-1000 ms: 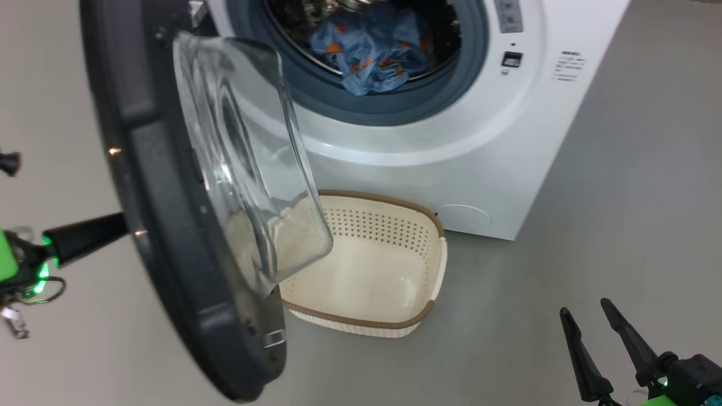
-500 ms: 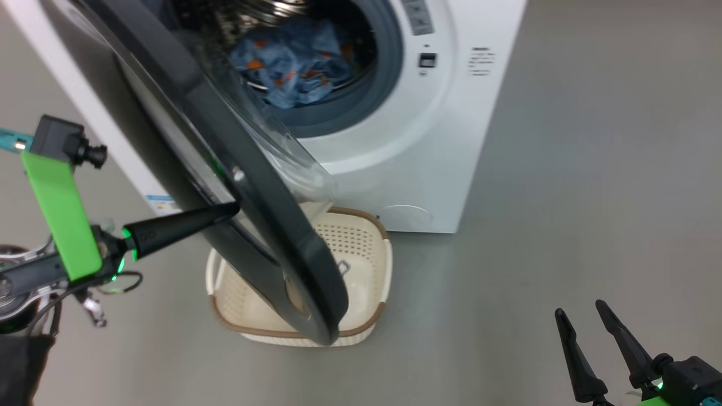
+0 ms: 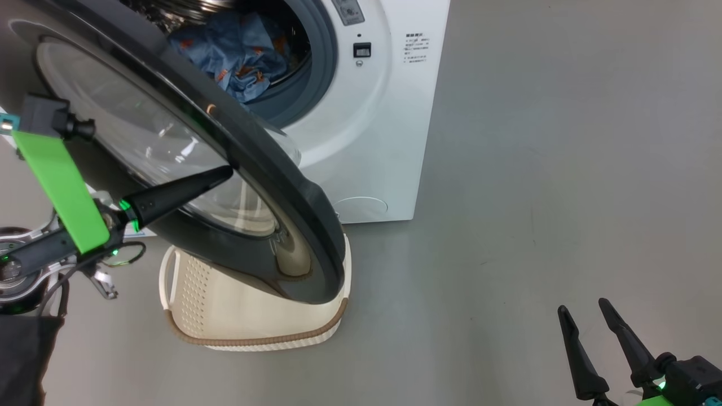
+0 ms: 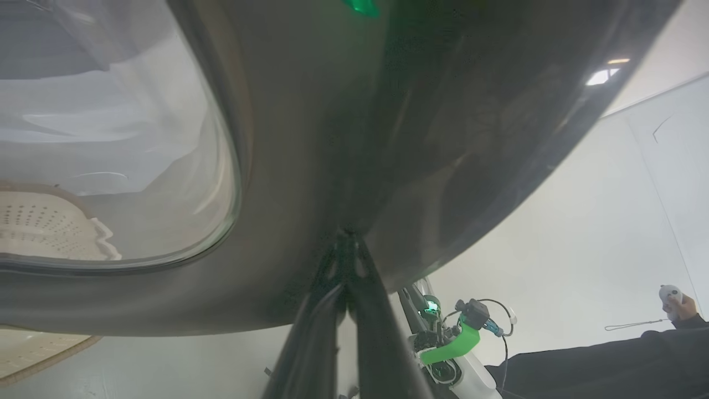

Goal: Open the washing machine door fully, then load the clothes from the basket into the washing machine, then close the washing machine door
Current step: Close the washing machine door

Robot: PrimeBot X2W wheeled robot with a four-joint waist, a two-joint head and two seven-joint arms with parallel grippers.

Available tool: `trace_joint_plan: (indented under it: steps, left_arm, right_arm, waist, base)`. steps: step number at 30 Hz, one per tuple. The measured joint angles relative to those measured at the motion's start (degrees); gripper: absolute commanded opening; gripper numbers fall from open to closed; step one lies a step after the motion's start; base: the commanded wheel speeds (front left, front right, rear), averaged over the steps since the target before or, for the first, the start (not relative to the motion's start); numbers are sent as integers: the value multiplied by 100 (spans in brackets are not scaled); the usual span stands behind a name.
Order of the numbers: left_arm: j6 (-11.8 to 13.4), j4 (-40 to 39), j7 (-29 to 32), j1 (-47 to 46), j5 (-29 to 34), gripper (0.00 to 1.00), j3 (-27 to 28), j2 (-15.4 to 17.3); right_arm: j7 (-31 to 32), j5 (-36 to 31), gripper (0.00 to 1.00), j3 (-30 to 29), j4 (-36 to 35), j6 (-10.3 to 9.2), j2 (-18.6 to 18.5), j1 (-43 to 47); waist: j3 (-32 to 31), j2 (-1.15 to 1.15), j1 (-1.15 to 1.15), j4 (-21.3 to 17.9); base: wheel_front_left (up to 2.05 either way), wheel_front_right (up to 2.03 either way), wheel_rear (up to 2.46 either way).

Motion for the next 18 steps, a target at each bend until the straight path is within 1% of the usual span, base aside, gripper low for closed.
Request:
trace_joint_plan:
  steps: [3, 8, 9, 10, 11, 18]
  left_arm:
    - [0, 7, -65, 9, 45, 0, 24, 1]
    - [0, 1, -297, 188, 98, 0, 132, 15]
    - [0, 1, -357, 257, 111, 23, 160, 30]
    - [0, -2, -399, 331, 156, 76, 166, 56]
    - [0, -8, -541, 503, 203, 100, 218, 74]
    - [0, -41, -1211, 1167, 370, 100, 415, 108]
  right_arm:
    - [0, 0, 100, -10, 2, 0, 3, 0]
    - [0, 0, 100, -10, 12, 0, 3, -1]
    - [0, 0, 100, -8, 12, 0, 1, -2]
    - [0, 0, 100, -9, 13, 0, -1, -2]
    - [0, 0, 100, -8, 13, 0, -4, -3]
    - [0, 0, 100, -5, 16, 0, -19, -5]
  waist:
    - [-3, 0, 0, 21]
    - [-46, 0, 0, 162]
    - [-54, 0, 0, 193]
    - [-61, 0, 0, 224]
    - [-76, 0, 0, 281]
    - [-130, 0, 0, 432]
  base:
    - [0, 0, 0]
    - [0, 0, 0]
    - [0, 0, 0]
    - [0, 0, 0]
    - [0, 0, 0]
    - [0, 0, 0]
